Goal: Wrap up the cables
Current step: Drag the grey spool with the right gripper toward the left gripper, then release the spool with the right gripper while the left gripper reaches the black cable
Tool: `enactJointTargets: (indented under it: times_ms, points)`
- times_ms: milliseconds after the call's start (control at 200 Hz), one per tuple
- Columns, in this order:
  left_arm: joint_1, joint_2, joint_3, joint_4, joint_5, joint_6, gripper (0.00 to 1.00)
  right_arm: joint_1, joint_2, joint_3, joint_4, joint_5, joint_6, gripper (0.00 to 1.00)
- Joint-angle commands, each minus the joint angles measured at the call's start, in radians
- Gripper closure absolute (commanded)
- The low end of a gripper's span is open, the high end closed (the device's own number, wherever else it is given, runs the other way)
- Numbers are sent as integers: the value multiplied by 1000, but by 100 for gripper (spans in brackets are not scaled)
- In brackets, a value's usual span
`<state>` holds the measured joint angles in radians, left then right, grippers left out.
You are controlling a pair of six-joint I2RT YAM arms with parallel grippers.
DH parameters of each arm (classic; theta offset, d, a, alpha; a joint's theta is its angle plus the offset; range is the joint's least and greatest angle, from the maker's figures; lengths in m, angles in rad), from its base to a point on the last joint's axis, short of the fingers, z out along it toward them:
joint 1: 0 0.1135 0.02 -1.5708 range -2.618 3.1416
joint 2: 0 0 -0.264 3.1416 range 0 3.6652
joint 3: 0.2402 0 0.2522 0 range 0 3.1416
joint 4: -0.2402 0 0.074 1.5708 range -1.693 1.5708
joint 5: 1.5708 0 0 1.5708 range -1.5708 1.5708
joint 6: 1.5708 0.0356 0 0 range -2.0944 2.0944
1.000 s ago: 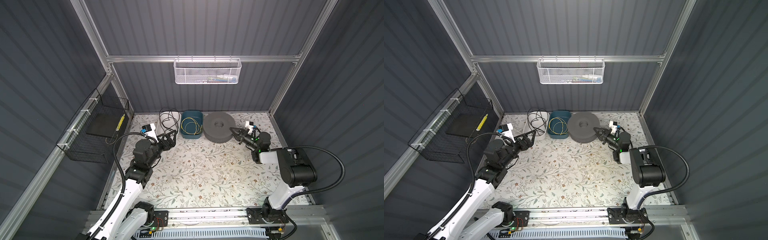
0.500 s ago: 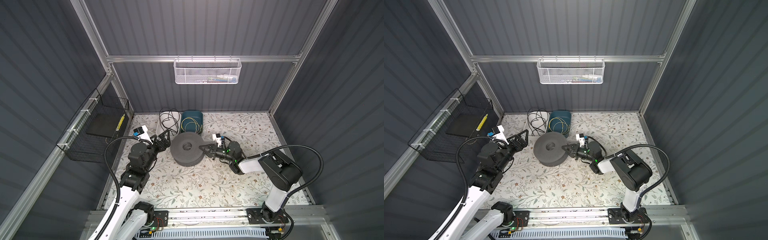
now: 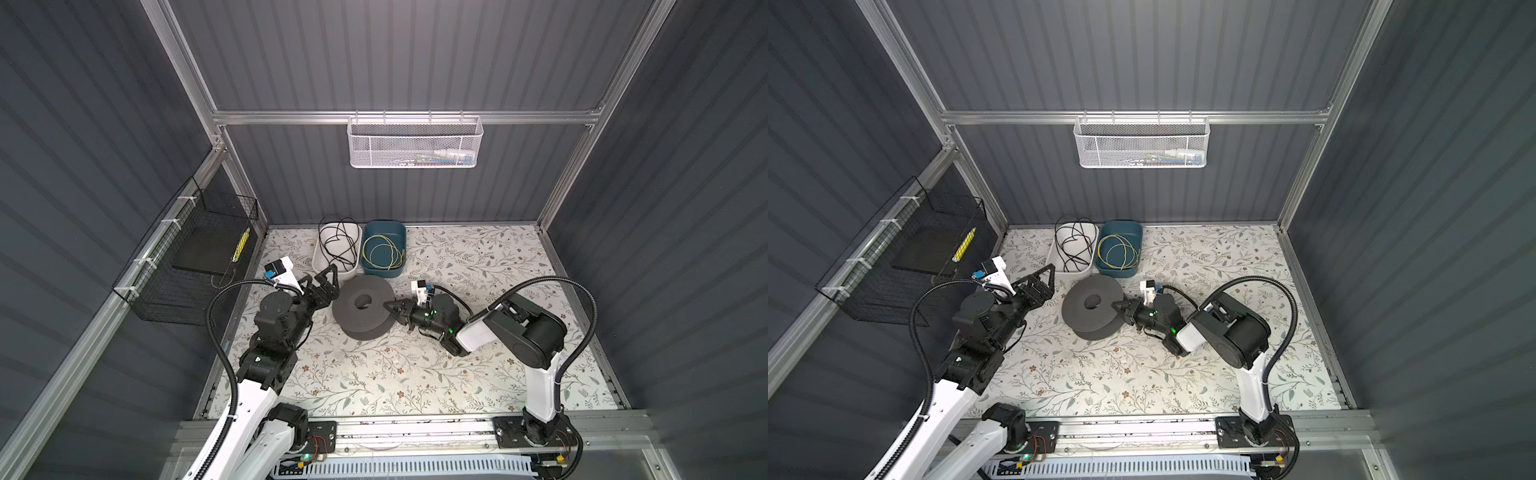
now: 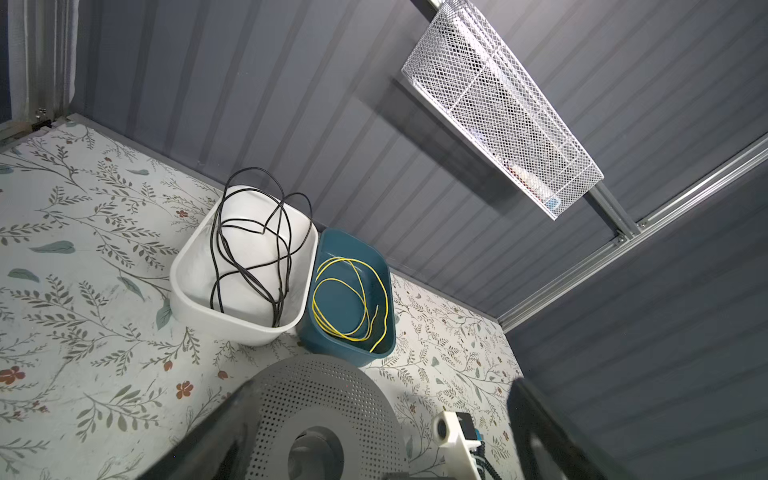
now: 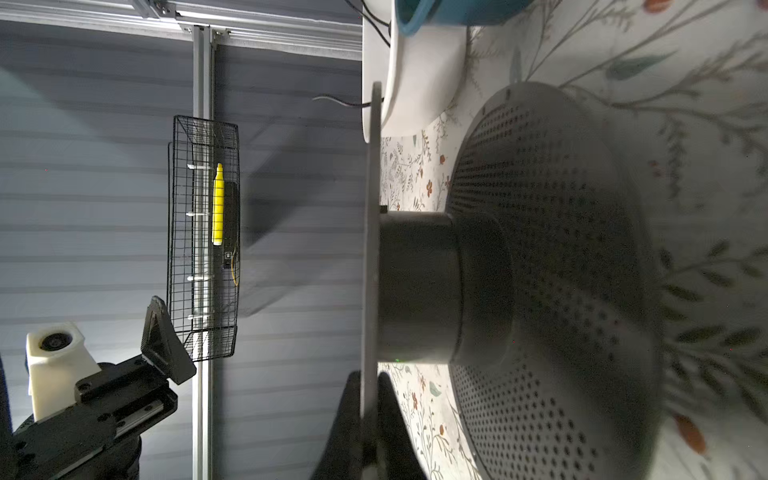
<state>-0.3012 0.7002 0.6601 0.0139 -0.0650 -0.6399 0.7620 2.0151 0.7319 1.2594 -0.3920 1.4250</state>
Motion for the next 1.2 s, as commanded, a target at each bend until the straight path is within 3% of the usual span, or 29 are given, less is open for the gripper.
enactJointTargets:
  times_ms: [0, 220, 335, 465, 570, 705, 825, 960, 1191]
  points:
    - [1, -15, -16, -7, -15, -16, 6, 37, 22, 31, 103, 8, 25, 100]
    - [1, -6, -44, 19, -1, -44, 7, 124, 83, 88, 82, 18, 53, 100]
    - [1, 5, -46, 44, 5, -52, 6, 148, 104, 127, 48, 28, 58, 93]
    - [1, 29, -34, 51, 11, -52, 6, 157, 86, 110, -36, 100, 25, 78]
    - [1, 36, -23, 49, 16, -48, 6, 158, 81, 120, -79, 102, 1, 73]
    - [1, 33, -19, 45, 7, -42, 6, 163, 83, 116, -92, 107, 13, 55]
    - [1, 49, 11, -7, -37, -42, 5, 161, 25, 38, -156, 165, 1, 47]
    - [0, 126, 93, -110, -80, -50, 5, 150, -54, -41, -243, 251, -33, 42]
    - [1, 370, 327, -323, -173, 57, 6, 104, -175, -89, -349, 257, -122, 40]
